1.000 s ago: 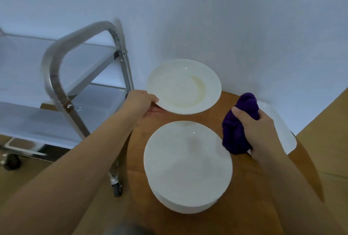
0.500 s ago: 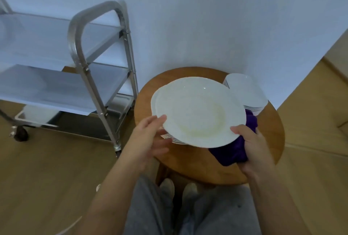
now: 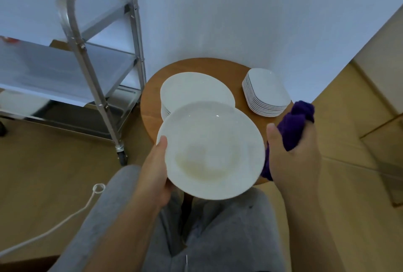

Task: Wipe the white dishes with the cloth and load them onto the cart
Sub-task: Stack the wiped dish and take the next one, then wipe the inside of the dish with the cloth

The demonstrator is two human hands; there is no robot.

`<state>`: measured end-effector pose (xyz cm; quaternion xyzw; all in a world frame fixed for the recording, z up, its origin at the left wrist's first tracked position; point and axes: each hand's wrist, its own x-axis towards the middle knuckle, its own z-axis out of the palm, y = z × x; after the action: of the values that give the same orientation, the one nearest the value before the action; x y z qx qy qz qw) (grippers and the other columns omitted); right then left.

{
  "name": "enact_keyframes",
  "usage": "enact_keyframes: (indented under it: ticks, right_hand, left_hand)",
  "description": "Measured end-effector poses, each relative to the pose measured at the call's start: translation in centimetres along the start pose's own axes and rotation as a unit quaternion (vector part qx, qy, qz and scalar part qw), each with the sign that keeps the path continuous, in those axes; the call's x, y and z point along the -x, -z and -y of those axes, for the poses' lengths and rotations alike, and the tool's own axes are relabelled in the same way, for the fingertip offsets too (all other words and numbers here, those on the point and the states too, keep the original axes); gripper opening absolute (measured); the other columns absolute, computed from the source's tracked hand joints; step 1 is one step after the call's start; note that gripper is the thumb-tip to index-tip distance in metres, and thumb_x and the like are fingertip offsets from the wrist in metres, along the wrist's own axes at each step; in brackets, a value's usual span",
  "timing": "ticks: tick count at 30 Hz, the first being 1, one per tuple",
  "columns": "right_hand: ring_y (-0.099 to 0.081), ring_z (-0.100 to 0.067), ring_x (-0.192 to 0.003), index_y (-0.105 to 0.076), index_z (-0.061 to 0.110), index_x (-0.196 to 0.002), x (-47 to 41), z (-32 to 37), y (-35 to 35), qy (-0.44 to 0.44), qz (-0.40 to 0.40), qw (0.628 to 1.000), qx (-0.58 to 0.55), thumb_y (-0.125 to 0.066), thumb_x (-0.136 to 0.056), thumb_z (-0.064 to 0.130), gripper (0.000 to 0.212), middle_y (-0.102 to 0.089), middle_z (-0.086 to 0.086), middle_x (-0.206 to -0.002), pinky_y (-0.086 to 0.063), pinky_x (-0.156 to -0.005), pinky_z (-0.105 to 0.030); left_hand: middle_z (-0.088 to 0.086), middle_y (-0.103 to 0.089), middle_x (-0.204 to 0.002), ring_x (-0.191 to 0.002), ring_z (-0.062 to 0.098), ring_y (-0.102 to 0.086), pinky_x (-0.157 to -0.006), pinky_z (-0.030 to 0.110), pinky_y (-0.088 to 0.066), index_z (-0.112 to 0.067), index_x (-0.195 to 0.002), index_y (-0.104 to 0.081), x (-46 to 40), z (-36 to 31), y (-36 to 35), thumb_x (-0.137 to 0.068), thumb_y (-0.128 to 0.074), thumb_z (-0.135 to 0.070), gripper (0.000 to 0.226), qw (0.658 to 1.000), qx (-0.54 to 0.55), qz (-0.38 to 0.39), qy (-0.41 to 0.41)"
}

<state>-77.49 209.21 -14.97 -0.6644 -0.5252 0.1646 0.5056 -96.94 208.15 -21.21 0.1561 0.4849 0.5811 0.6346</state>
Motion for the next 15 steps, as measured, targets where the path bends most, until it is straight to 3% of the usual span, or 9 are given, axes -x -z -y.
enact_keyframes:
  ticks: [2, 3, 4, 5, 7, 10, 15]
  right_hand:
    - [-0.053, 0.007, -0.086, -0.037, 0.049, -0.108, 0.4, 1.1, -0.6, 0.054, 0.067, 0.996, 0.03, -0.054, -0.081, 0.043, 0.033, -0.052, 0.021, -0.093, -0.042, -0.067, -0.019]
    - [-0.053, 0.001, -0.097, -0.035, 0.046, -0.118, 0.8, 1.4, -1.1, 0.058, 0.129, 0.987, 0.078, -0.052, -0.082, 0.04, 0.04, -0.054, 0.015, -0.107, -0.045, -0.076, -0.027]
    - [-0.049, -0.01, -0.116, -0.028, 0.037, -0.133, 1.1, 1.4, -1.7, 0.054, 0.209, 0.963, 0.164, -0.05, -0.086, 0.037, 0.052, -0.049, 0.004, -0.128, -0.046, -0.087, -0.035]
    - [-0.036, -0.02, -0.132, -0.015, 0.029, -0.144, 1.3, 1.1, -2.4, 0.042, 0.293, 0.918, 0.263, -0.045, -0.092, 0.035, 0.061, -0.032, -0.005, -0.147, -0.041, -0.1, -0.04]
    - [-0.013, -0.026, -0.143, 0.002, 0.024, -0.149, 1.7, 0.3, -3.7, 0.029, 0.366, 0.837, 0.406, -0.033, -0.099, 0.031, 0.062, -0.006, -0.008, -0.158, -0.029, -0.111, -0.041]
    - [-0.014, -0.025, -0.144, 0.0, 0.021, -0.15, 2.0, -0.4, -5.1, 0.042, 0.342, 0.807, 0.479, -0.024, -0.102, 0.029, 0.054, -0.009, -0.008, -0.158, -0.028, -0.111, -0.04]
    - [-0.039, -0.021, -0.131, -0.029, 0.017, -0.142, 1.6, -0.8, -7.0, 0.047, 0.213, 0.877, 0.427, -0.021, -0.102, 0.029, 0.043, -0.038, -0.006, -0.147, -0.041, -0.1, -0.038]
  left_hand:
    - [-0.006, -0.074, -0.094, -0.087, 0.016, -0.07, -0.062, 0.032, -0.054, -0.033, -0.111, -0.059, 0.0, 0.3, 0.0, -0.098, -0.035, -0.045, 0.03, 1.0, -0.01, -0.007, -0.015]
    - [-0.006, -0.073, -0.096, -0.089, 0.017, -0.07, -0.067, 0.034, -0.055, -0.033, -0.112, -0.059, 0.0, 0.5, 0.0, -0.097, -0.035, -0.046, 0.031, 1.0, -0.017, -0.005, -0.025]
    - [-0.005, -0.073, -0.1, -0.092, 0.018, -0.069, -0.072, 0.037, -0.055, -0.033, -0.116, -0.058, 0.0, 0.7, -0.1, -0.097, -0.036, -0.047, 0.033, 0.999, -0.023, -0.003, -0.034]
    - [-0.005, -0.072, -0.102, -0.092, 0.018, -0.069, -0.075, 0.039, -0.055, -0.032, -0.119, -0.057, 0.0, 1.0, -0.2, -0.096, -0.036, -0.048, 0.035, 0.999, -0.027, -0.004, -0.039]
    - [-0.003, -0.072, -0.101, -0.091, 0.019, -0.069, -0.075, 0.039, -0.055, -0.032, -0.12, -0.058, 0.1, 1.6, -0.3, -0.095, -0.038, -0.05, 0.037, 0.999, -0.027, -0.01, -0.031]
    - [-0.004, -0.072, -0.101, -0.093, 0.021, -0.068, -0.074, 0.038, -0.054, -0.033, -0.118, -0.058, 0.4, 2.3, -0.2, -0.095, -0.037, -0.051, 0.036, 1.0, -0.012, -0.022, 0.001]
    - [-0.009, -0.072, -0.101, -0.095, 0.016, -0.067, -0.081, 0.04, -0.053, -0.039, -0.108, -0.06, 0.4, 2.7, -0.5, -0.096, -0.037, -0.048, 0.028, 0.999, -0.043, 0.013, -0.03]
